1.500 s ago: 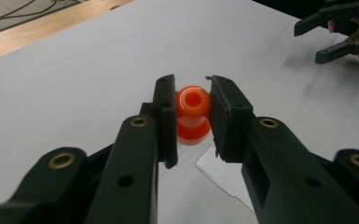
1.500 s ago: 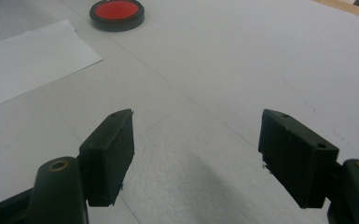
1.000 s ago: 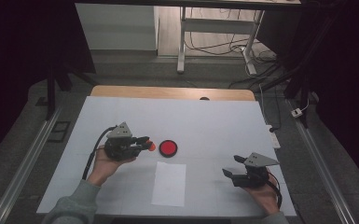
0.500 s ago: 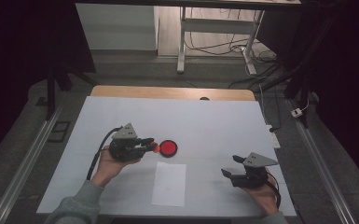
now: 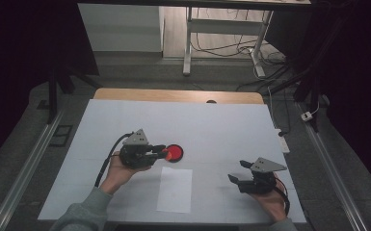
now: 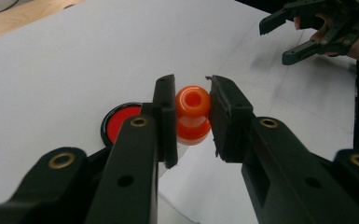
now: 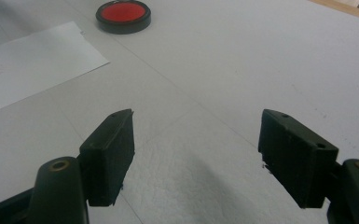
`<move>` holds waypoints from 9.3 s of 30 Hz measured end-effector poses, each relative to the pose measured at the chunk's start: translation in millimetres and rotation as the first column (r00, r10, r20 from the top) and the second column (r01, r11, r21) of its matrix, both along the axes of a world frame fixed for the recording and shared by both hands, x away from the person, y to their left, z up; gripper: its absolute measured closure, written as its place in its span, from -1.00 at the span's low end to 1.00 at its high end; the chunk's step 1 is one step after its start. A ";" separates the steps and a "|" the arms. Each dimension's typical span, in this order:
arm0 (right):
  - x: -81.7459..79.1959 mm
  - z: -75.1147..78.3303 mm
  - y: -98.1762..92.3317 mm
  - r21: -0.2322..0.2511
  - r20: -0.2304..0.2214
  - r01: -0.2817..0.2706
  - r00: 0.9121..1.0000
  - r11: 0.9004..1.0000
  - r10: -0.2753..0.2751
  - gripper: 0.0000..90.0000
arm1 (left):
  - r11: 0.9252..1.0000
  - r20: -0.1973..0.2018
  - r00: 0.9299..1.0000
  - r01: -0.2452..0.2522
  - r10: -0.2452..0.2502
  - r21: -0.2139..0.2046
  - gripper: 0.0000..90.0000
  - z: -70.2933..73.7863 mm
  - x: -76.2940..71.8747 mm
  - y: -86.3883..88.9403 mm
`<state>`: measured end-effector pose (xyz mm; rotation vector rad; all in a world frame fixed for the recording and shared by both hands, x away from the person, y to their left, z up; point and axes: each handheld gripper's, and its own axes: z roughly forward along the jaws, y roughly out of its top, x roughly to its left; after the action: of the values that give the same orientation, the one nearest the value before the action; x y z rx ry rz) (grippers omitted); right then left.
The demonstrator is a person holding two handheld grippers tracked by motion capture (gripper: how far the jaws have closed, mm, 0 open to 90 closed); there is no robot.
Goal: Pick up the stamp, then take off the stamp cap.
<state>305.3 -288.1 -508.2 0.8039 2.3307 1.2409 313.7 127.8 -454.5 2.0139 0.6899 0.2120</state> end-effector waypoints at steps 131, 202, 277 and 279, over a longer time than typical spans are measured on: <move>-3.8 7.2 78.4 0.053 0.007 -0.146 0.989 0.988 0.146 -0.32 | 0.999 -0.008 0.999 0.043 -0.043 -0.016 0.61 -5.9 0.1 -18.2; 4.2 0.1 164.1 0.055 0.014 -0.220 0.976 0.974 0.219 -0.21 | 0.999 -0.015 0.999 0.049 -0.049 -0.003 0.61 -9.9 -0.8 -24.3; 4.0 1.2 171.9 0.044 0.067 -0.196 0.979 0.980 0.192 0.43 | 0.998 -0.006 0.998 0.065 -0.065 0.009 0.61 -12.0 -2.9 -27.7; 4.0 1.2 171.8 0.044 0.067 -0.194 0.979 0.980 0.191 0.43 | 0.998 -0.008 0.998 0.064 -0.064 0.008 0.61 -12.0 -2.7 -27.5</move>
<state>309.3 -116.3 -507.0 0.5565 2.3797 1.3887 311.0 100.3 -466.6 2.0421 0.6292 0.1692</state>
